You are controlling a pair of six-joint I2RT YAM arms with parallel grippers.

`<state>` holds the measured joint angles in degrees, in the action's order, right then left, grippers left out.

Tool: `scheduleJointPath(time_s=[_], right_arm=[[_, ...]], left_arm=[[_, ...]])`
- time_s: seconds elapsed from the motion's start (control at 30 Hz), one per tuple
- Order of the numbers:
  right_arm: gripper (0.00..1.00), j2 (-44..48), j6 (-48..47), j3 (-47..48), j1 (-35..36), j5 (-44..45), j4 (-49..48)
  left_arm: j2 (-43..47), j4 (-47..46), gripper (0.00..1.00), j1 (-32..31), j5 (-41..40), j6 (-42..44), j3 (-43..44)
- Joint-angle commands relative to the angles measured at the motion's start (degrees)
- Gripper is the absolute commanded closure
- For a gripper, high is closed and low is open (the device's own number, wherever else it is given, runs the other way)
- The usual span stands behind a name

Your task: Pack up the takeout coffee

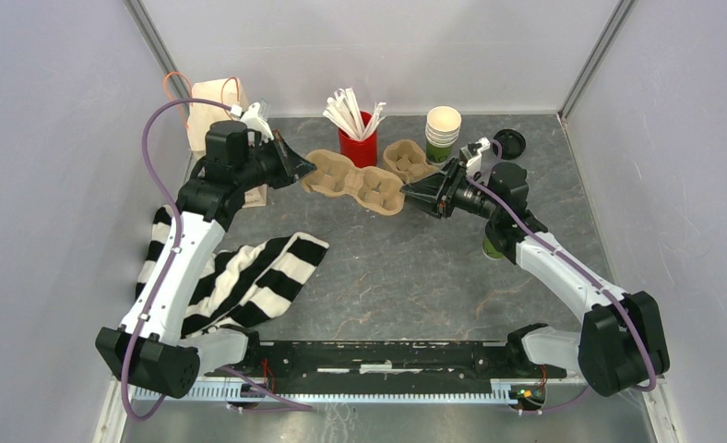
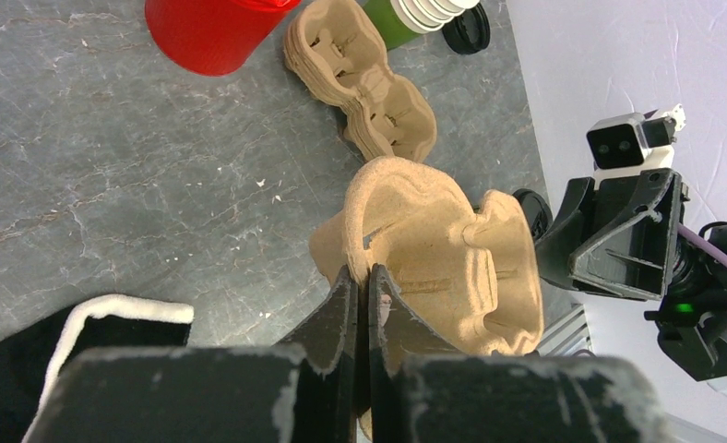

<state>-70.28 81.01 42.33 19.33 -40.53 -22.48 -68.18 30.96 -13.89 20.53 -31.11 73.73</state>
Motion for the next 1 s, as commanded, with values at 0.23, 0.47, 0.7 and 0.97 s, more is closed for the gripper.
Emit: scheduleJointPath(time_s=[0.23,0.47,0.7,0.97], right_arm=[[0.58,1.2,9.42,-3.96,-0.15,-2.19,-14.5],[0.68,1.2,13.6,-5.23,-0.09,-1.04,-20.99],[0.91,1.64,14.65,-6.81,-0.1,0.0,-23.11],[1.0,2.99,10.93,-8.16,-0.39,1.0,-22.68]], left_arm=[[0.42,-4.28,0.97,0.09,2.48,-0.95,0.42],[0.32,-5.2,0.97,0.09,2.88,-2.22,-0.33],[0.55,-5.6,0.96,0.09,3.23,-3.31,-0.58],[1.01,-3.99,0.45,0.09,3.1,-4.15,0.92]])
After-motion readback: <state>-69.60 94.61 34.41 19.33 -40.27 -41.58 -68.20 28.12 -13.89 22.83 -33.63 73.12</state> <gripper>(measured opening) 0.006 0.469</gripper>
